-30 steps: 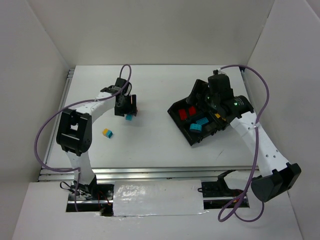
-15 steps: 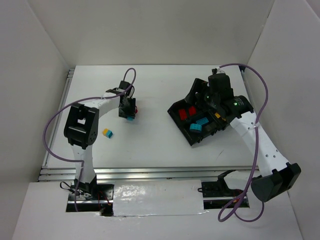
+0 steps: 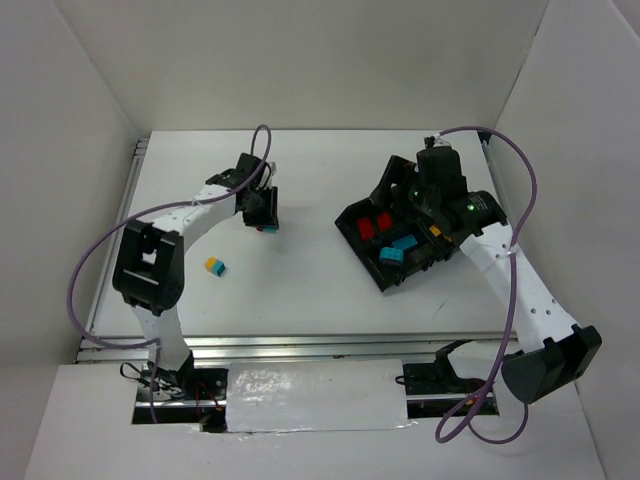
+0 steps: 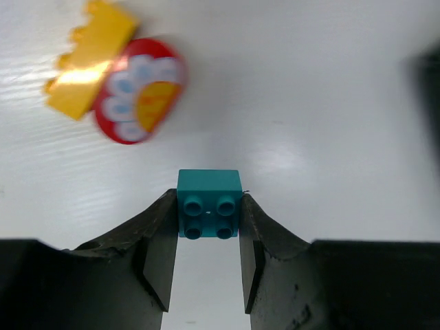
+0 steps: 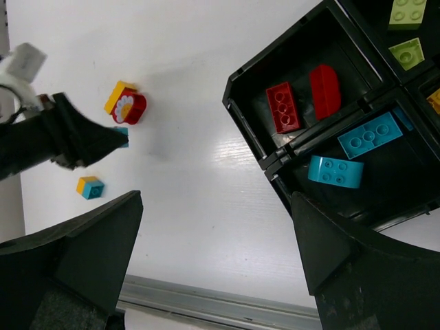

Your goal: Sort the legos into containers by color

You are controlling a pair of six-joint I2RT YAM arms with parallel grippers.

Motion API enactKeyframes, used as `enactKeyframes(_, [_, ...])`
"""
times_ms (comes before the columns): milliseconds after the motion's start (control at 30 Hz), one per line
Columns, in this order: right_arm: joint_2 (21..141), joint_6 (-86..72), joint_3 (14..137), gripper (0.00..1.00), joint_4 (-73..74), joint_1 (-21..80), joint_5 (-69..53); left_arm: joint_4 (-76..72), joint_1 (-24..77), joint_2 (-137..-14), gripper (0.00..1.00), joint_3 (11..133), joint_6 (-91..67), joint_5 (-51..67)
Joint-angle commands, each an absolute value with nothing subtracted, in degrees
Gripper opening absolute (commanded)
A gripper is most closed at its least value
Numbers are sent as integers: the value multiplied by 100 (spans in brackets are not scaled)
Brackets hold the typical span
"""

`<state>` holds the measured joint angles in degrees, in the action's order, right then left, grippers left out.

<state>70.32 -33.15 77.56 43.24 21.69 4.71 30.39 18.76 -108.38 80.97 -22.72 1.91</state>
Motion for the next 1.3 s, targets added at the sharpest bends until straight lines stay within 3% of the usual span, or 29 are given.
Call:
enactKeyframes(0, [6996, -3444, 7963, 96, 4061, 2040, 527, 2743, 2328, -9968, 0, 8375, -2206, 1237])
enactKeyframes(167, [6794, -3857, 8243, 96, 4436, 1767, 1185, 2575, 3083, -10177, 4, 9357, -2303, 1880])
enactKeyframes(333, [6443, -4394, 8630, 96, 4798, 1749, 2258, 2856, 3681, -11134, 4, 10746, -2408, 1986])
enactKeyframes(700, [6179, -4280, 9009, 97, 4913, 1687, 2549, 2374, 4201, -12778, 18, 12418, -2953, 3076])
enactKeyframes(900, [6126, -4219, 8886, 97, 4834, 1688, 2453, 2144, 4482, -13209, 40, 12735, -3094, 3322])
enactKeyframes(933, [6117, -4201, 8877, 97, 4825, 1688, 2435, 2258, 4543, -13262, 52, 12857, -3076, 3296])
enactKeyframes(1033, [6100, -4157, 8833, 97, 4799, 1679, 2400, 2329, 4570, -13342, 74, 12885, -3041, 3305])
enactKeyframes(1100, [6108, -4122, 8798, 97, 4764, 1687, 2382, 2277, 4570, -13289, 82, 12824, -3041, 3287])
enactKeyframes(1133, [6108, -4113, 8789, 97, 4755, 1687, 2338, 2285, 4579, -13280, 99, 12815, -3032, 3252])
enactKeyframes(1267, [6152, -4078, 8771, 97, 4711, 1679, 2198, 2687, 4553, -13175, 99, 13025, -2796, 2710])
